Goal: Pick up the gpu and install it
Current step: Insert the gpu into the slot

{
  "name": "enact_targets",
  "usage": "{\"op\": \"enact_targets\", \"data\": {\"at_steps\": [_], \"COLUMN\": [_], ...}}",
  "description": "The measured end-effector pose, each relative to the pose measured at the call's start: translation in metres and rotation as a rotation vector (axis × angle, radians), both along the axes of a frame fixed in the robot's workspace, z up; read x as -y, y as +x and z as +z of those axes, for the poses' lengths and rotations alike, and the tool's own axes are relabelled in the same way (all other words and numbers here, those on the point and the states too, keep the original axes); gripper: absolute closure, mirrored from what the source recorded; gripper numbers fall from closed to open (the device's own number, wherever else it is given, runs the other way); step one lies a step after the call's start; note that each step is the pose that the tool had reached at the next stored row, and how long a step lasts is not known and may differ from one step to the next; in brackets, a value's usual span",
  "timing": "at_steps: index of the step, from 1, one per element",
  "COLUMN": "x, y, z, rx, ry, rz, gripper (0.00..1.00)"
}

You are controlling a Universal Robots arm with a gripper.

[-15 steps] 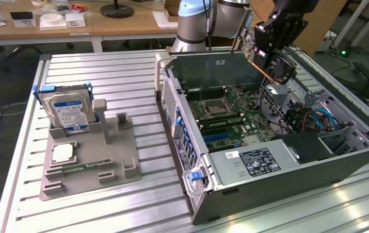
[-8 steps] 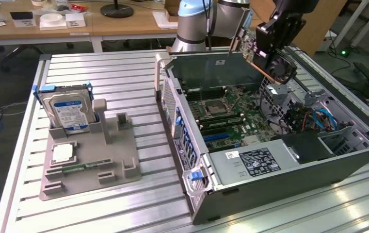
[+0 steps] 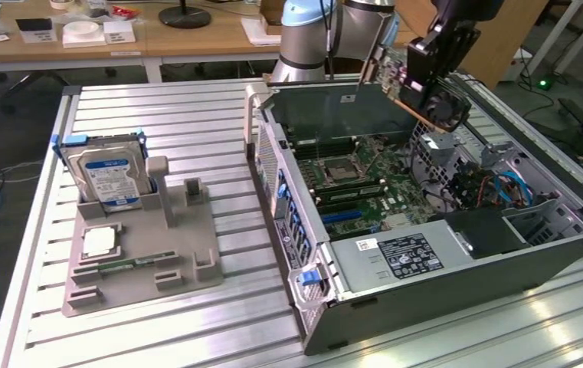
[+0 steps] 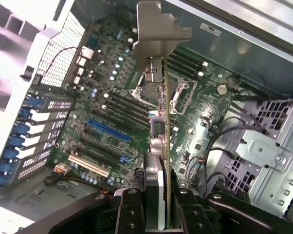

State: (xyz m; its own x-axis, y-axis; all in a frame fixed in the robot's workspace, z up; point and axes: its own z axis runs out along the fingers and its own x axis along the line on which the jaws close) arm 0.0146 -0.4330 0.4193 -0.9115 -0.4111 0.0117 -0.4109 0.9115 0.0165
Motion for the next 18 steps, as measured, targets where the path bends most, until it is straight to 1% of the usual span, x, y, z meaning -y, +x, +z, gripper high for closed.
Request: {"op": "enact_targets", "data": {"at_steps": [18], "x": [0.0], "y": [0.0], "z": [0.0], "rx": [0.0], "ry": [0.0], "rz": [0.26], "gripper": [0.72]}}
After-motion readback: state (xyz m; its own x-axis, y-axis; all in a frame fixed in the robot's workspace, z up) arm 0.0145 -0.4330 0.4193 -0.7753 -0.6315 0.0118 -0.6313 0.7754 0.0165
